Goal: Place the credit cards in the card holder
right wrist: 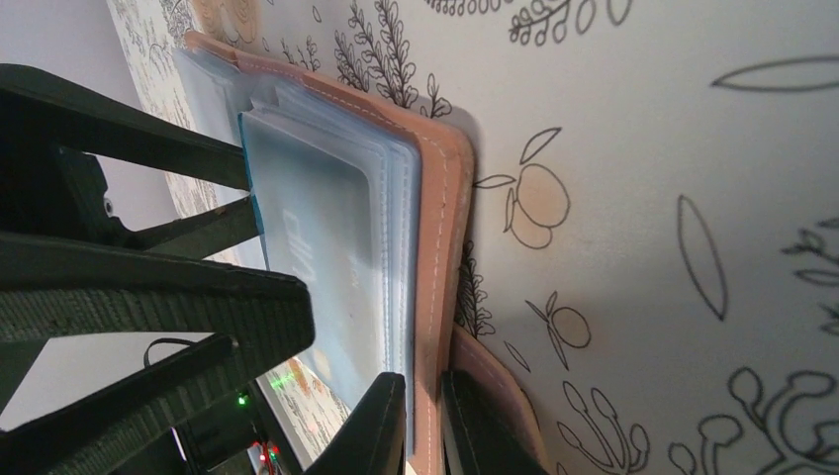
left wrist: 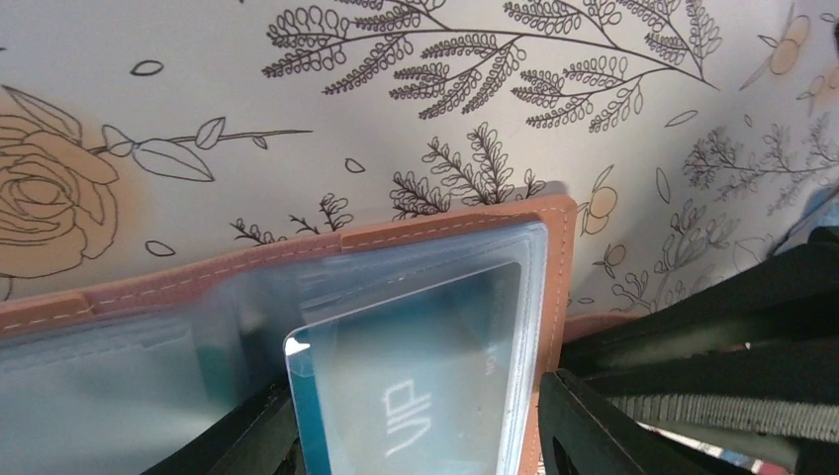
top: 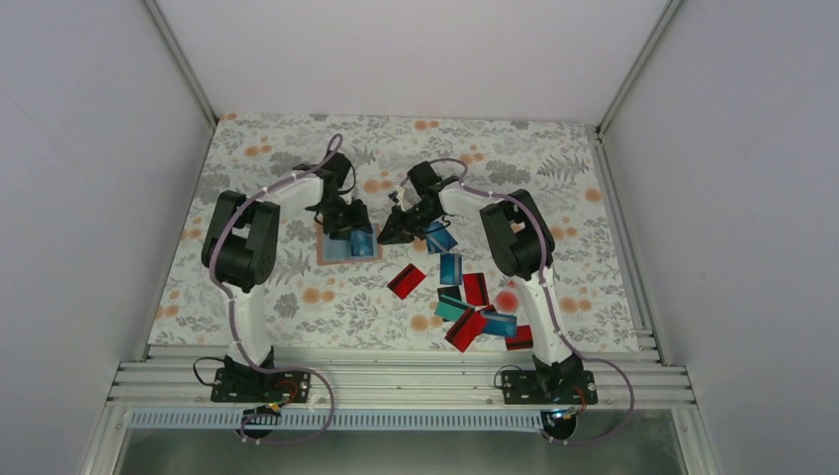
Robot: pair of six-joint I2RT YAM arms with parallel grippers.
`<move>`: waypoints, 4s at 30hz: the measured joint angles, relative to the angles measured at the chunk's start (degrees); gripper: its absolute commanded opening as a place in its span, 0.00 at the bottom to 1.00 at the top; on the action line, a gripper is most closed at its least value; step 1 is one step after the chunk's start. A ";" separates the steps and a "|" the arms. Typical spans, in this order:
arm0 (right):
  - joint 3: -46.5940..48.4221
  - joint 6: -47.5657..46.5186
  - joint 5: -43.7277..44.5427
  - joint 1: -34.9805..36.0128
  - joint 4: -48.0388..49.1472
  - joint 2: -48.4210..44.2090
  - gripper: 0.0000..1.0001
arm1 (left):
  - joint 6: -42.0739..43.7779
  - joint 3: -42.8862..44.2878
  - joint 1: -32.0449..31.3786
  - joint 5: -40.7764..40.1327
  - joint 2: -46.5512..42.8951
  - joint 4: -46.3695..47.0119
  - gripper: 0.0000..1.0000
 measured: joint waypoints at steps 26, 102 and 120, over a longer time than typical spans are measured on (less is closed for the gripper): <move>-0.04 -4.11 -3.67 -0.96 -0.61 0.55 0.15 | -9.05 4.35 -6.38 -13.81 -1.07 -9.20 0.98; -3.48 -6.27 -3.58 -3.67 -2.01 -1.42 0.12 | -6.49 11.04 -15.96 -24.61 4.09 -15.13 0.43; -3.50 -6.56 -3.50 -3.67 -2.05 -1.42 0.11 | -6.54 7.13 -13.35 -23.17 -1.03 -13.86 0.50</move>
